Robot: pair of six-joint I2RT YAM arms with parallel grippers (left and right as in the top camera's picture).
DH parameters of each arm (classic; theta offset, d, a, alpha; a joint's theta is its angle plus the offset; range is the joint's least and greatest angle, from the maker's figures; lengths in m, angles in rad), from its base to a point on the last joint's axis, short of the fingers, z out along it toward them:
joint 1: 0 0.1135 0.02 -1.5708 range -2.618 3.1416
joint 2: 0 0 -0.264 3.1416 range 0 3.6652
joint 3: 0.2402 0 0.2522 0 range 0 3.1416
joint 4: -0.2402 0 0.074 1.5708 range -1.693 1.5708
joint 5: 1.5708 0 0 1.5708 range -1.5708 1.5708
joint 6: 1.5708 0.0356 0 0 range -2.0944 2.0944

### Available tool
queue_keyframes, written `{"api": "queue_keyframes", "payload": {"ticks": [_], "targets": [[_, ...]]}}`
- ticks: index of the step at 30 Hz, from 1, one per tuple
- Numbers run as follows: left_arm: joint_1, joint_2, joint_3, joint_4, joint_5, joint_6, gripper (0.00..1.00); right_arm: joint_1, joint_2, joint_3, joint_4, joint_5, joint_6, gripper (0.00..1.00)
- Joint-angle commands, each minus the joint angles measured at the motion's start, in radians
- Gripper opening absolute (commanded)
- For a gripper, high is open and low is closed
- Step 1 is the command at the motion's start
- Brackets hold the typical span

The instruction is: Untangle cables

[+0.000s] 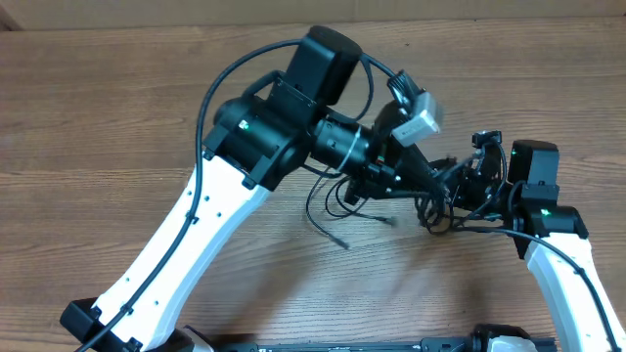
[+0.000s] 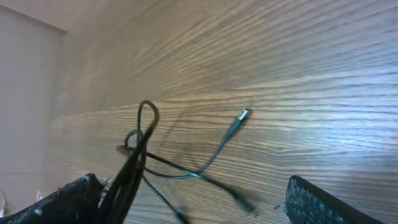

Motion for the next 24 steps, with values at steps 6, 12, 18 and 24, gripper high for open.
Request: {"api": "queue_keyframes", "payload": {"ticks": [6,12,18,24], "targets": [[0.149,-0.067,0.011,0.014,0.084,-0.048,0.04,-0.002,0.011,0.01,0.012,0.081,-0.016,0.96],[0.224,-0.087,0.011,0.014,0.174,-0.052,0.04,-0.002,0.011,0.01,0.01,0.15,-0.016,1.0],[0.267,-0.106,0.011,0.014,0.2,-0.068,0.04,-0.002,0.011,0.01,0.013,0.153,-0.015,1.0],[0.311,-0.12,0.011,0.015,0.306,-0.069,0.04,-0.002,0.011,0.01,0.031,0.186,-0.007,1.0]]}}
